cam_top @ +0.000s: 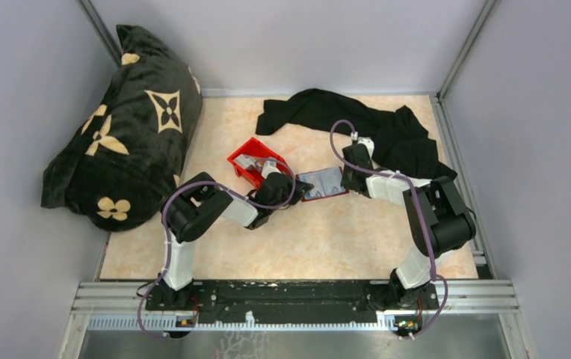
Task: Put the credit cards into the card holder
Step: Insert the credit card into the card holder.
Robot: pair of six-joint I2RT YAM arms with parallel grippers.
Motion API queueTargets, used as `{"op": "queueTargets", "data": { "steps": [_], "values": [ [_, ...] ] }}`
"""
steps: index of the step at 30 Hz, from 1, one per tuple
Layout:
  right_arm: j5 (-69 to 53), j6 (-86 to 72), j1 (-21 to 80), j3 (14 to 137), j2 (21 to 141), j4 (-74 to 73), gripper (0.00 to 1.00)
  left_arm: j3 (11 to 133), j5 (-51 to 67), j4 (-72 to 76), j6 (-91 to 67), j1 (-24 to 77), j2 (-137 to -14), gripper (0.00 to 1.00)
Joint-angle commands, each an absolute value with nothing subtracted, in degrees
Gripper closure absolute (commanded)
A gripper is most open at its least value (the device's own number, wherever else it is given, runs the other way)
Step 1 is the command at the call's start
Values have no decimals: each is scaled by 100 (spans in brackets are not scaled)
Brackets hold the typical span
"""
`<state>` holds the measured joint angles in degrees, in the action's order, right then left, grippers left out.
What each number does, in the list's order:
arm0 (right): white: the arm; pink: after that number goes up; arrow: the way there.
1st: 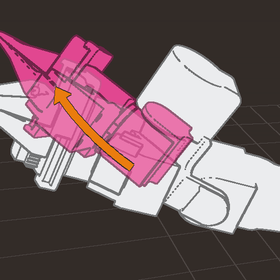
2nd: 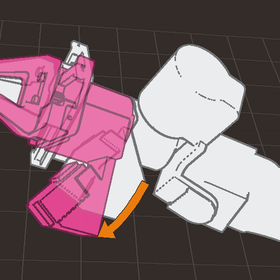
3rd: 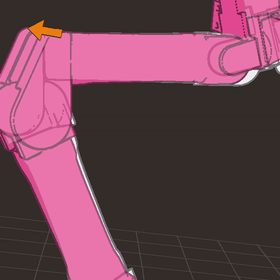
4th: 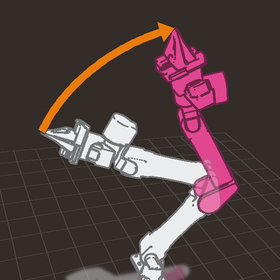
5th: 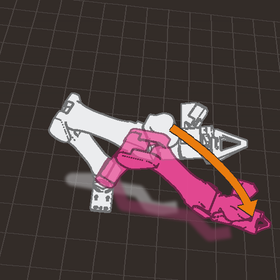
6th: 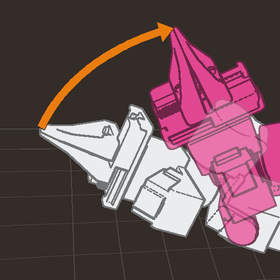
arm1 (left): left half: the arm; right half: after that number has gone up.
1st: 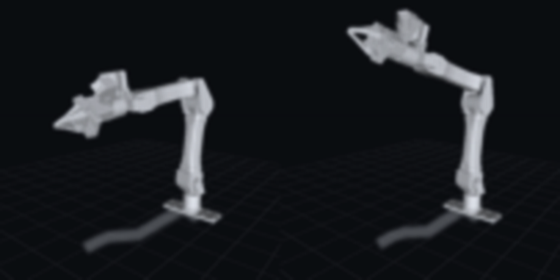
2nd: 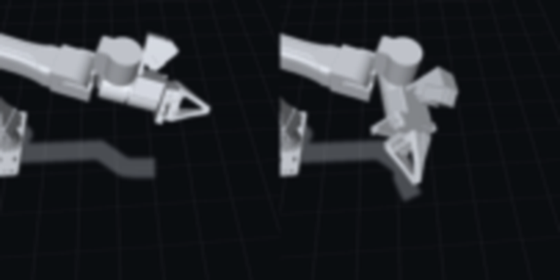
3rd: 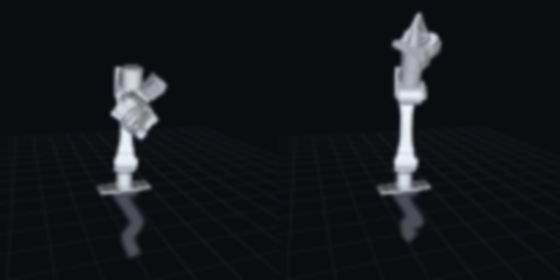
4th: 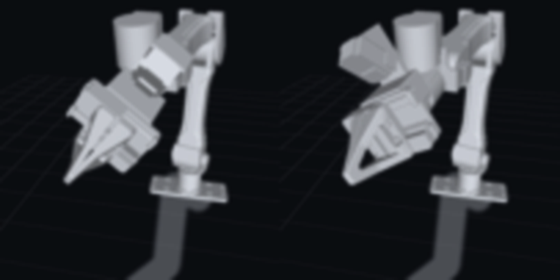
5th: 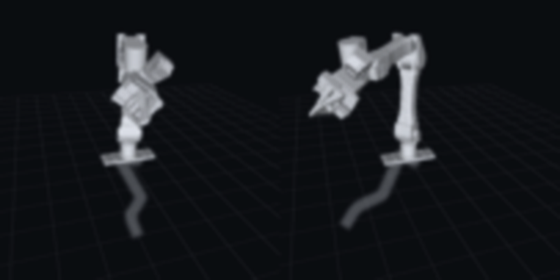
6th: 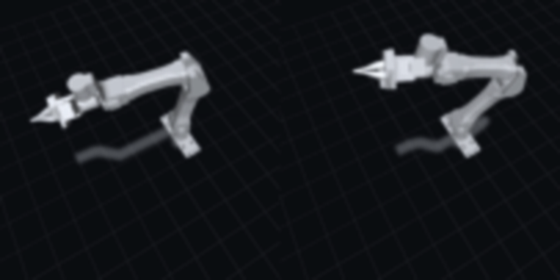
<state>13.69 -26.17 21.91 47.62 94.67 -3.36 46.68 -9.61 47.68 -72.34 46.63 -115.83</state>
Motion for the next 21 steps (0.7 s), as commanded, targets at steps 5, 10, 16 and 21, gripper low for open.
{"op": "queueTargets", "data": {
  "steps": [5, 10, 16, 21],
  "values": [
    [962, -2697, 2338, 4515, 9818, -745, 100, 4742, -1008, 5054, -7062, 4632, -11674, 100],
    [967, -2689, 2338, 4552, 9819, -781, 100, 4773, -975, 5167, -7051, 4631, -11680, 100],
    [973, -2671, 2337, 4575, 9830, -793, 100, 4738, -971, 5246, -7048, 4623, -11673, 100],
    [975, -2655, 2338, 4597, 9831, -807, 100, 4787, -919, 5291, -7079, 4619, -11730, 100]
  ]
}}
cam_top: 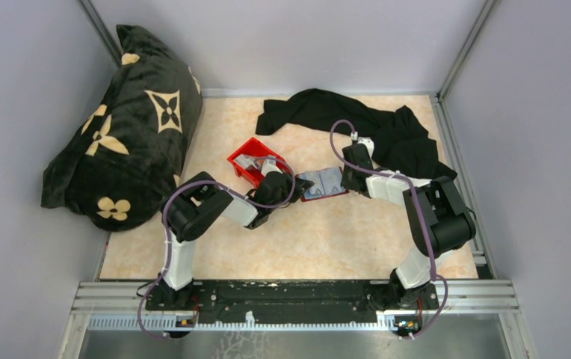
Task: Put the credit cards into the card holder
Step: Insert the credit card into the card holder.
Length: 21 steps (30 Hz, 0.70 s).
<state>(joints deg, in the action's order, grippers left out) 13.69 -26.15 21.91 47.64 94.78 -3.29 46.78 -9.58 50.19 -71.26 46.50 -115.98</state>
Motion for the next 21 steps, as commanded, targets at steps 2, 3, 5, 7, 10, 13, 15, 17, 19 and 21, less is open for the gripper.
{"op": "queueTargets", "data": {
  "steps": [2, 3, 5, 7, 10, 13, 15, 17, 19, 21],
  "values": [
    [972, -2648, 2336, 4605, 9831, -817, 100, 4825, -878, 5308, -7104, 4615, -11771, 100],
    [973, -2646, 2338, 4608, 9835, -825, 100, 4838, -860, 5303, -7118, 4618, -11794, 100],
    [974, -2645, 2338, 4614, 9835, -820, 100, 4876, -845, 5285, -7126, 4622, -11823, 100],
    [970, -2631, 2338, 4621, 9835, -823, 100, 4871, -844, 5293, -7164, 4623, -11846, 100],
    [961, -2632, 2338, 4617, 9847, -815, 100, 4878, -818, 5347, -7228, 4622, -11887, 100],
    [959, -2635, 2338, 4610, 9844, -803, 100, 4906, -800, 5359, -7240, 4623, -11911, 100],
    [950, -2636, 2338, 4606, 9843, -802, 100, 4920, -783, 5377, -7266, 4619, -11926, 100],
    [954, -2637, 2338, 4601, 9851, -800, 100, 4945, -753, 5386, -7271, 4623, -11956, 100],
    [951, -2636, 2338, 4601, 9845, -794, 100, 4949, -738, 5395, -7286, 4623, -11995, 100],
    [955, -2636, 2338, 4588, 9848, -787, 100, 4933, -751, 5394, -7294, 4623, -12005, 100]
  ]
}}
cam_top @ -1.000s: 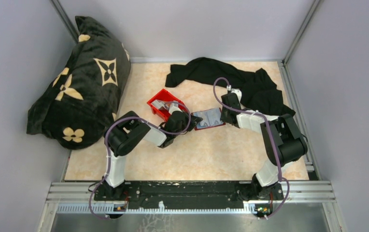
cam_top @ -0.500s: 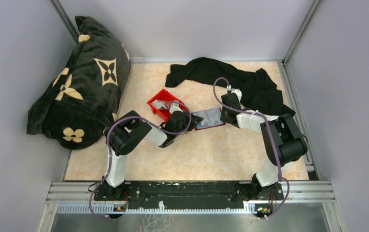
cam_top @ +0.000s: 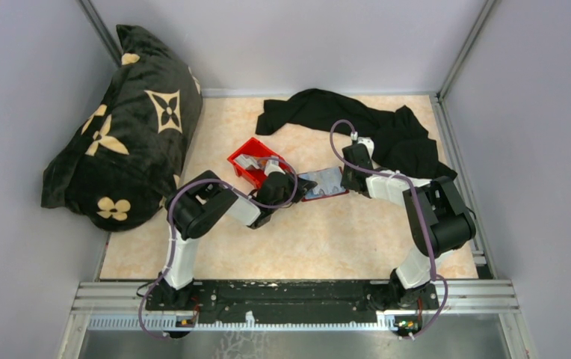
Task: Put the credit cards into the card holder
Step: Insert the credit card into the card holder.
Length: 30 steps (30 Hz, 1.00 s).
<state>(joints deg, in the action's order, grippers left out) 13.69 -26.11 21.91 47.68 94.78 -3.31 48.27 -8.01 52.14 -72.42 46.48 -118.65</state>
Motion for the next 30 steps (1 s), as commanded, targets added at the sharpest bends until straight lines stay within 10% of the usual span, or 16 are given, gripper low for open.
{"op": "queueTargets", "data": {
  "steps": [1, 30],
  "values": [
    [954, -2635, 2338, 4582, 9848, -787, 100, 4919, -755, 5396, -7298, 4621, -12008, 100],
    [918, -2663, 2338, 4520, 9861, -724, 100, 4634, -976, 5335, -7055, 4570, -11814, 100]
  ]
}}
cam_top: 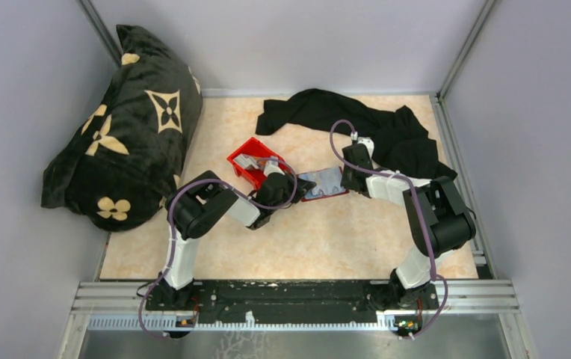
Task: Put the credit cards into the card holder
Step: Insert the credit card into the card holder.
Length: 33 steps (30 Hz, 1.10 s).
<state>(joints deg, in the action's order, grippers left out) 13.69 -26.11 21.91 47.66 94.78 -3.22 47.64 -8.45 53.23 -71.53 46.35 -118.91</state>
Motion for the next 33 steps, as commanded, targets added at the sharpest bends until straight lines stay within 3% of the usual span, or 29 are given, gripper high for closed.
{"op": "queueTargets", "data": {
  "steps": [1, 33],
  "values": [
    [919, -2659, 2338, 4526, 9868, -727, 100, 4626, -976, 5331, -7052, 4563, -11817, 100],
    [919, -2597, 2345, 4605, 9886, -776, 100, 5072, -553, 5211, -6620, 4535, -12082, 100]
  ]
}}
